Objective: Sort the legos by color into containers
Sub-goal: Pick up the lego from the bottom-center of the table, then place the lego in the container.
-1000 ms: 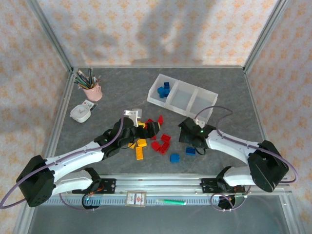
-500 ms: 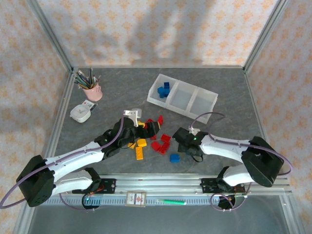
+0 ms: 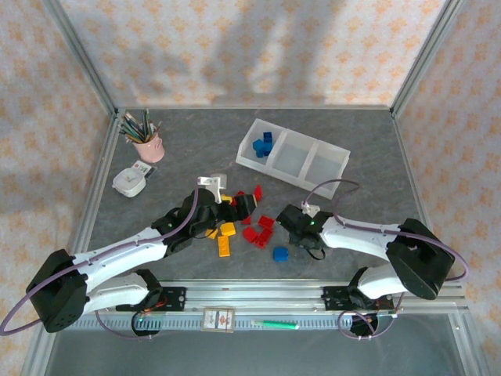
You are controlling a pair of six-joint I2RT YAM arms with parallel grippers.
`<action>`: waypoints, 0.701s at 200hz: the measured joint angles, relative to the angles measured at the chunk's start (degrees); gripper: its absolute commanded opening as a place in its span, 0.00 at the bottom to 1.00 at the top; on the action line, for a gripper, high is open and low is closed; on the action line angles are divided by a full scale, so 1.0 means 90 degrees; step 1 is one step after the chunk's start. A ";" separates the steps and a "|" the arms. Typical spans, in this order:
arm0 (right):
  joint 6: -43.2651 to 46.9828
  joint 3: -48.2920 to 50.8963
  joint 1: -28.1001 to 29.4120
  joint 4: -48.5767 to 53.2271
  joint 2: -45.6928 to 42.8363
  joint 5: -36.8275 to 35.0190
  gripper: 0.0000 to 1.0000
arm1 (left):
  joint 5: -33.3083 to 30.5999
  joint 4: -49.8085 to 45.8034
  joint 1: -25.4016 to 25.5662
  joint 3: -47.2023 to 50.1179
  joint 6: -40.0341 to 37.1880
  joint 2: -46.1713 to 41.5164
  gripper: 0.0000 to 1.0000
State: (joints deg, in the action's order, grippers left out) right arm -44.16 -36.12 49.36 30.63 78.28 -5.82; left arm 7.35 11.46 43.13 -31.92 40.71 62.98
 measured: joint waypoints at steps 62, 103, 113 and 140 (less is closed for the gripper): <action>0.0503 -0.0991 -0.0029 -0.0005 -0.0104 -0.0362 0.37 | -0.0243 -0.0080 0.0000 -0.0034 -0.0007 -0.0347 0.99; 0.0991 -0.2076 -0.0301 -0.0221 0.0364 -0.0386 0.37 | -0.0614 -0.0359 0.0000 -0.0100 -0.0032 -0.0911 0.99; 0.1120 -0.2363 -0.0367 -0.0270 0.0566 -0.0423 0.37 | -0.0724 -0.0457 0.0000 -0.0124 -0.0070 -0.1047 0.99; 0.1503 -0.3206 -0.0619 -0.0510 0.1195 -0.0469 0.37 | -0.0979 -0.0721 -0.0044 -0.0223 -0.0245 -0.1353 0.99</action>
State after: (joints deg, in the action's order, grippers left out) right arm -30.63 -64.97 43.79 26.04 89.03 -10.04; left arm -1.45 4.97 42.74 -33.93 38.50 50.81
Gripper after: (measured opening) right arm 0.441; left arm 0.993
